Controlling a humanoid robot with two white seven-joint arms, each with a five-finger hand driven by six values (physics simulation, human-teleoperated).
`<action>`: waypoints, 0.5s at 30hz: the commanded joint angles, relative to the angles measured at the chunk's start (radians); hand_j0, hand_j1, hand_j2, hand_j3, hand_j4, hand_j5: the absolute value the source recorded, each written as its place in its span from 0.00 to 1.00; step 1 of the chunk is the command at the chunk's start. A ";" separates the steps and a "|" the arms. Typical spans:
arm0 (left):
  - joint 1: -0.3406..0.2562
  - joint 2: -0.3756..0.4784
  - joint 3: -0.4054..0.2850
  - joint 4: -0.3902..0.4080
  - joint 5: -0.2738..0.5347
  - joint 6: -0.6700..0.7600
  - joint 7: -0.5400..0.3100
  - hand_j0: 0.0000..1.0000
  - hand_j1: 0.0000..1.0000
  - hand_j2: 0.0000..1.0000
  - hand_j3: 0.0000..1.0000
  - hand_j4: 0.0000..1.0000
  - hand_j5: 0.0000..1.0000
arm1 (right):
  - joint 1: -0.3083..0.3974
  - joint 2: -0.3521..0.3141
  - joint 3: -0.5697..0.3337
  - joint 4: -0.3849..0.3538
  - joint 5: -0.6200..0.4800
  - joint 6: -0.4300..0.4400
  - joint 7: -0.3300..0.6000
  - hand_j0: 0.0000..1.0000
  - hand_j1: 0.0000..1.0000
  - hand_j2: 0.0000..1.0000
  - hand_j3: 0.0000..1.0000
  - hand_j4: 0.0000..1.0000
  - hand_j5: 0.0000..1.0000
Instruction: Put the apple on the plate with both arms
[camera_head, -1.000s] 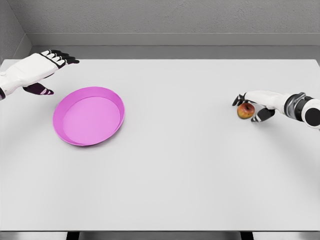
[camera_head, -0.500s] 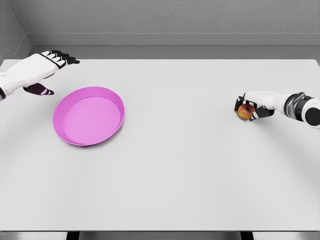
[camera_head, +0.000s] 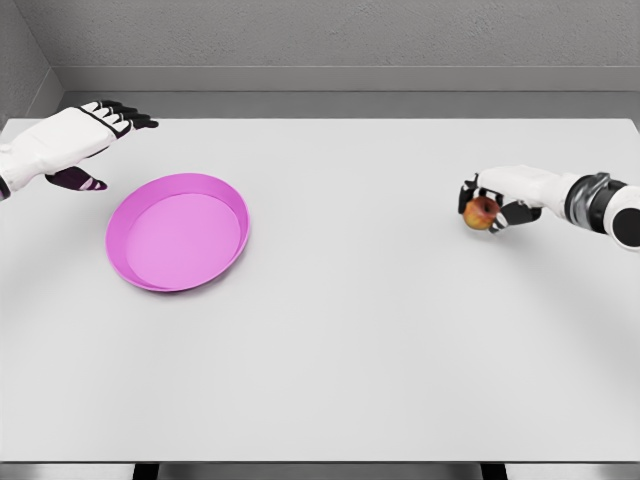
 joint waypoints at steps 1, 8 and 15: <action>0.000 0.001 -0.001 -0.002 0.006 0.001 0.001 1.00 1.00 1.00 1.00 1.00 1.00 | 0.000 -0.003 -0.008 -0.041 0.000 -0.002 0.011 0.41 0.41 0.41 0.41 0.41 0.41; 0.000 0.001 -0.003 -0.002 0.008 0.001 0.001 1.00 1.00 1.00 1.00 1.00 1.00 | 0.002 0.009 -0.008 -0.123 0.000 -0.001 0.036 0.41 0.41 0.41 0.41 0.41 0.41; 0.002 0.001 -0.001 -0.002 0.008 0.001 0.001 1.00 1.00 1.00 1.00 1.00 1.00 | 0.000 0.052 -0.005 -0.161 -0.002 -0.002 0.037 0.40 0.40 0.40 0.40 0.40 0.40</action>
